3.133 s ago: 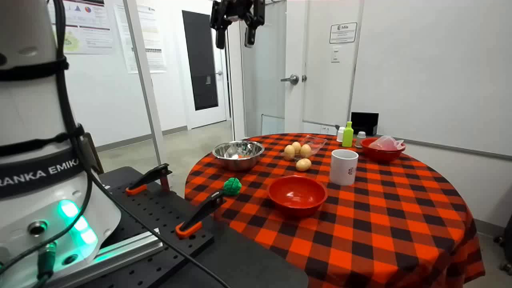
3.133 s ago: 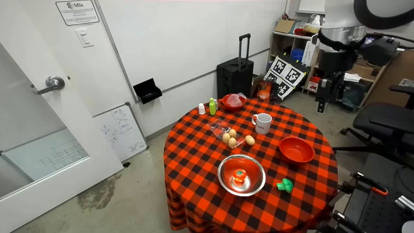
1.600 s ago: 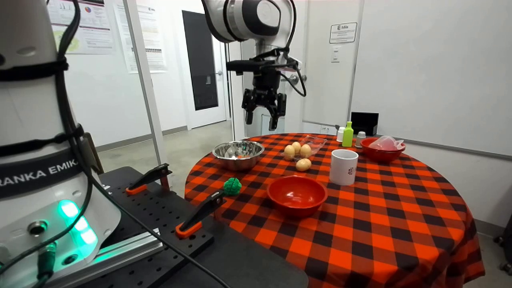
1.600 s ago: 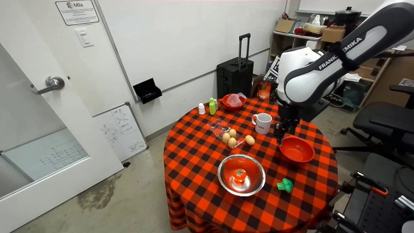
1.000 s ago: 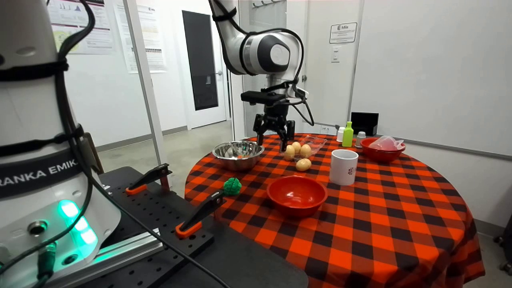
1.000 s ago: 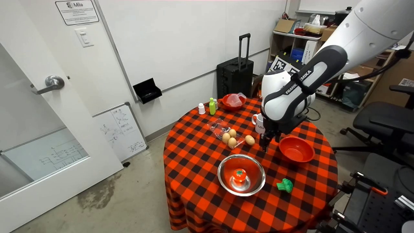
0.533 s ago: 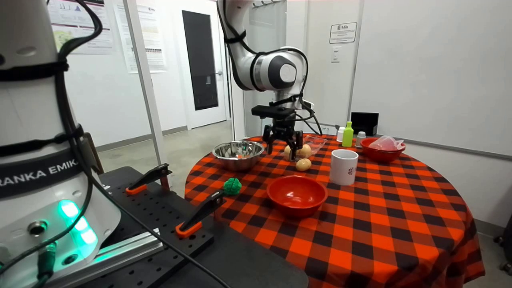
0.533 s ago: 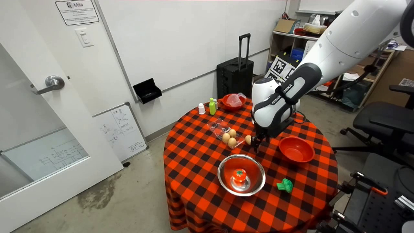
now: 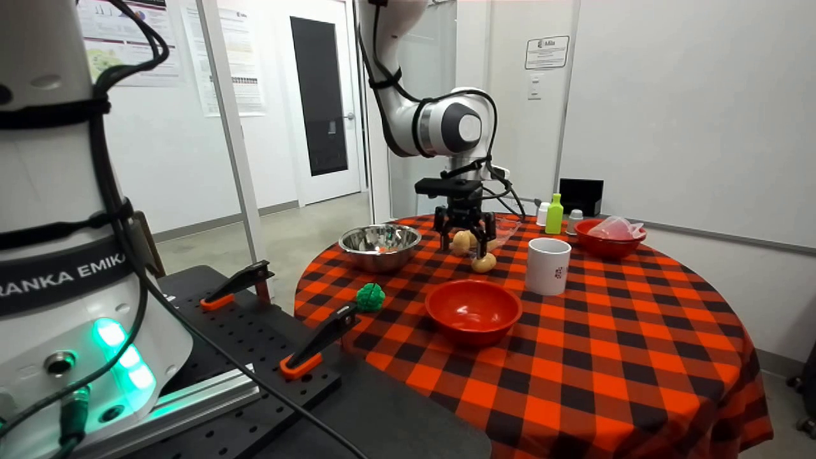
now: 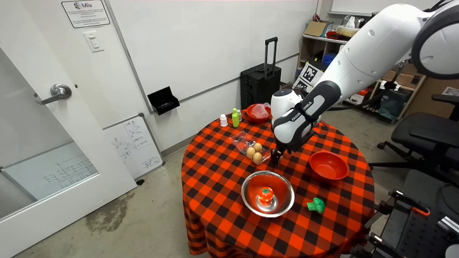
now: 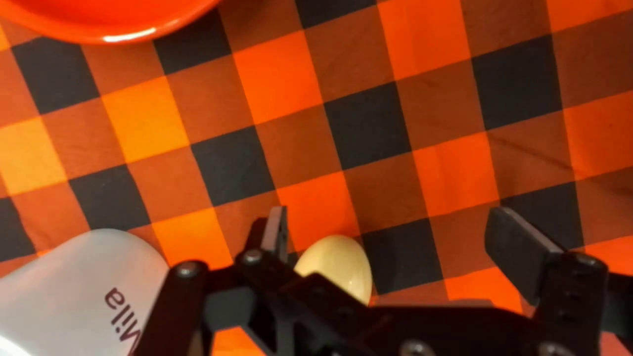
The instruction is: Put the egg on the table in the red bowl on the right
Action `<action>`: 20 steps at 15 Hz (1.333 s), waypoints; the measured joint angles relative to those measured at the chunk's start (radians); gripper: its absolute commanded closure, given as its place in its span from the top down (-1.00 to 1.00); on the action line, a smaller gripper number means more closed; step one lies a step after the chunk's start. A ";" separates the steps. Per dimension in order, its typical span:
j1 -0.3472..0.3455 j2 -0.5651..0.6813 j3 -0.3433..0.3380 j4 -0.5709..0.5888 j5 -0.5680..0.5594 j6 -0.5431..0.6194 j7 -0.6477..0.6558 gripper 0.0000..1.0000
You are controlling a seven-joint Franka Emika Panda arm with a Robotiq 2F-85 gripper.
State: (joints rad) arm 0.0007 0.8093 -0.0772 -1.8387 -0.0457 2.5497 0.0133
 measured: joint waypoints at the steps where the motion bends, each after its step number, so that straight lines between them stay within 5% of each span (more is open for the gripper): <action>1: 0.001 0.013 -0.004 0.017 -0.001 0.000 0.004 1.00; 13: 0.000 0.115 -0.036 0.146 -0.001 -0.001 0.019 1.00; 16: 0.000 0.122 -0.036 0.161 -0.001 -0.002 0.022 0.39; 20: 0.000 0.137 -0.036 0.181 -0.001 -0.005 0.024 -0.07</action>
State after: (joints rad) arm 0.0011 0.9459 -0.1137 -1.6582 -0.0470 2.5445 0.0370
